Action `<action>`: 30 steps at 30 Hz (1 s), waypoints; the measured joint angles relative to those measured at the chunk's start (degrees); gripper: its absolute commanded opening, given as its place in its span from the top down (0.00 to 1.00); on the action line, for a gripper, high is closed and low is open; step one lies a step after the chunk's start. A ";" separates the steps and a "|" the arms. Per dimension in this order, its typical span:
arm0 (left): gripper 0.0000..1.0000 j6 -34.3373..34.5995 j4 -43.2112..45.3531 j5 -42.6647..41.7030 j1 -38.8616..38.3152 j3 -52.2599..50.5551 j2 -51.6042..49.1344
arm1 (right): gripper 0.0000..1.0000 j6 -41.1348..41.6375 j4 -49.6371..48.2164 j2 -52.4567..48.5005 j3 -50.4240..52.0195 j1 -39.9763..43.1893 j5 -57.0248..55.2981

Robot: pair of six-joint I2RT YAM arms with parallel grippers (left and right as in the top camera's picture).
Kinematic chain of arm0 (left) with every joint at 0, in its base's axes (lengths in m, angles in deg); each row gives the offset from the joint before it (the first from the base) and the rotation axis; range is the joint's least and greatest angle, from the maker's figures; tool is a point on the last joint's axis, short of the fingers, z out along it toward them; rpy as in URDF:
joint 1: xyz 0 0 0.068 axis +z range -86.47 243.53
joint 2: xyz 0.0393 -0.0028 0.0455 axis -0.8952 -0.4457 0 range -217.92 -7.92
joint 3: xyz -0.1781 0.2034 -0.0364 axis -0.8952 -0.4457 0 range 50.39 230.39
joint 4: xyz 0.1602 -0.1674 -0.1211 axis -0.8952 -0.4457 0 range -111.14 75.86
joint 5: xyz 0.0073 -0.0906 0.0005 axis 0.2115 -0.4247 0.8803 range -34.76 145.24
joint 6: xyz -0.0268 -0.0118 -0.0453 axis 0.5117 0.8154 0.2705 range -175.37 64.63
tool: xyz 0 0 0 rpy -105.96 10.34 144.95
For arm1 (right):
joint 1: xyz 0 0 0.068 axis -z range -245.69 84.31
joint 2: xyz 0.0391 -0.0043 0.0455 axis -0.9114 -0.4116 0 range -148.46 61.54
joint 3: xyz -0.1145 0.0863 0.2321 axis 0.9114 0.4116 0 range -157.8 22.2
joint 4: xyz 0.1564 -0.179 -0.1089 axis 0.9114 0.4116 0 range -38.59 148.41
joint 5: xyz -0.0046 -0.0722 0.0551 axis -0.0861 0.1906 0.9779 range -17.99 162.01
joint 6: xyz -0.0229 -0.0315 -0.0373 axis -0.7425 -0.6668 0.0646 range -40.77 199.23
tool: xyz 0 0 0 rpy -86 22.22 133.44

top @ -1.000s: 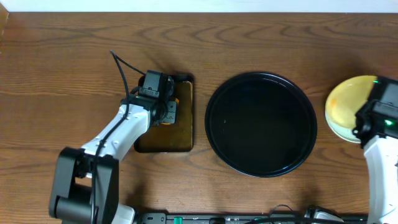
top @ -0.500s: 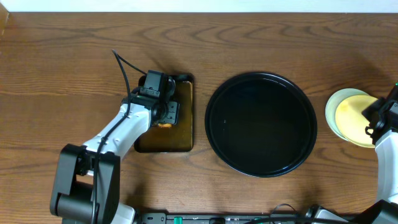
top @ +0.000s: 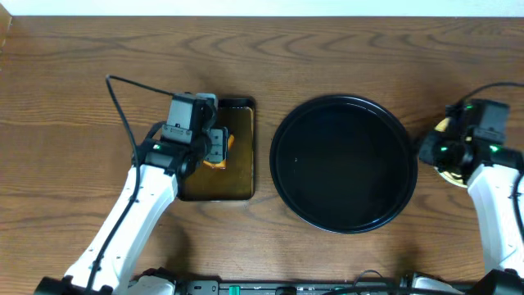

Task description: Clean dirty plates on tray and stack at the side

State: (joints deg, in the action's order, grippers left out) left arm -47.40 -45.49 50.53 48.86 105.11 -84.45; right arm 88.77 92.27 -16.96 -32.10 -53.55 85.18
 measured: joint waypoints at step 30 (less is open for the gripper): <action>0.17 18.16 -21.22 6.36 -2.64 -12.00 31.65 | 0.01 2.21 10.43 30.25 6.56 -20.72 -12.74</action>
State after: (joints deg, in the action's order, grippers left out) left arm -29.24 -66.72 56.89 46.21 93.11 -52.81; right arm 90.98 102.69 13.29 -25.54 -74.27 72.43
